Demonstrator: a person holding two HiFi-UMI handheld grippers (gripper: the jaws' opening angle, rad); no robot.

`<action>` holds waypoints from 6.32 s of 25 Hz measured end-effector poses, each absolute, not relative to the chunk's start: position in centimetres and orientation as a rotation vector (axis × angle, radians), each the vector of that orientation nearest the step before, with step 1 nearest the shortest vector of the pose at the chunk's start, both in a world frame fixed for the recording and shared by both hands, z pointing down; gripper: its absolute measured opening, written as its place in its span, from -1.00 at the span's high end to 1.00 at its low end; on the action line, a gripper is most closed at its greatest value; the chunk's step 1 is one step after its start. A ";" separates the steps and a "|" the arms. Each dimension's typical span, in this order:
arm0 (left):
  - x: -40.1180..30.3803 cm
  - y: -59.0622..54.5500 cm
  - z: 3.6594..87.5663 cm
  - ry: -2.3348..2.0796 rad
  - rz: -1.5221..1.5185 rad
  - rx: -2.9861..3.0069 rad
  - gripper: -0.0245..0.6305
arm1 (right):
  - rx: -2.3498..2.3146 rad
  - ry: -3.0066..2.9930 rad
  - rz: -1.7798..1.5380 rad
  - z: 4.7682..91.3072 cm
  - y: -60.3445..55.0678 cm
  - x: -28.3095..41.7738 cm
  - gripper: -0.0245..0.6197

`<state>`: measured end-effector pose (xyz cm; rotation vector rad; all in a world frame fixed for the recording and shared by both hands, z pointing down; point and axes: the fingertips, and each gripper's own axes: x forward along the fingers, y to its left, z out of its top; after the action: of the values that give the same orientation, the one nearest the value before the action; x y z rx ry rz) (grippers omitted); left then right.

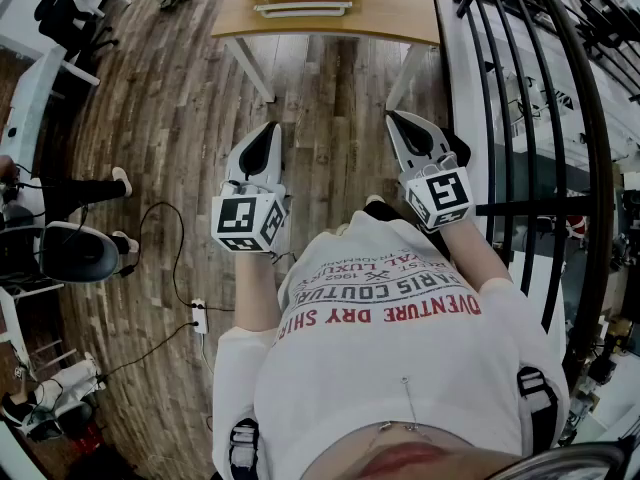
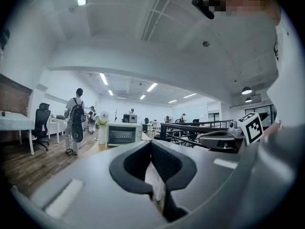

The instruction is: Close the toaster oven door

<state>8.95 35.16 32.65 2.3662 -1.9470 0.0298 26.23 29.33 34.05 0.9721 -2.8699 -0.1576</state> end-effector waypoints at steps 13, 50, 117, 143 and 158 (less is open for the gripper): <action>8.6 35.6 32.7 -1.943 0.026 2.375 0.89 | 0.954 -2.892 -0.149 33.9 29.5 25.1 0.91; -6.7 10.8 39.9 -1.999 0.125 2.112 0.53 | 0.781 -2.895 0.017 39.2 2.5 9.2 0.91; -15.5 -15.0 61.6 -1.483 0.476 2.009 0.67 | 1.015 -2.618 0.270 49.6 -17.3 0.7 0.91; -16.3 -18.9 49.9 -1.608 0.330 2.203 0.66 | 1.013 -2.718 0.101 43.9 -19.6 -0.7 0.91; -17.1 -23.3 44.9 -1.665 0.280 2.276 0.65 | 1.086 -2.727 0.036 42.0 -22.0 -0.2 0.91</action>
<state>-17.13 -23.31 44.87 2.2759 -1.6652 0.2796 -0.22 -21.99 41.96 1.0858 -2.7266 0.0360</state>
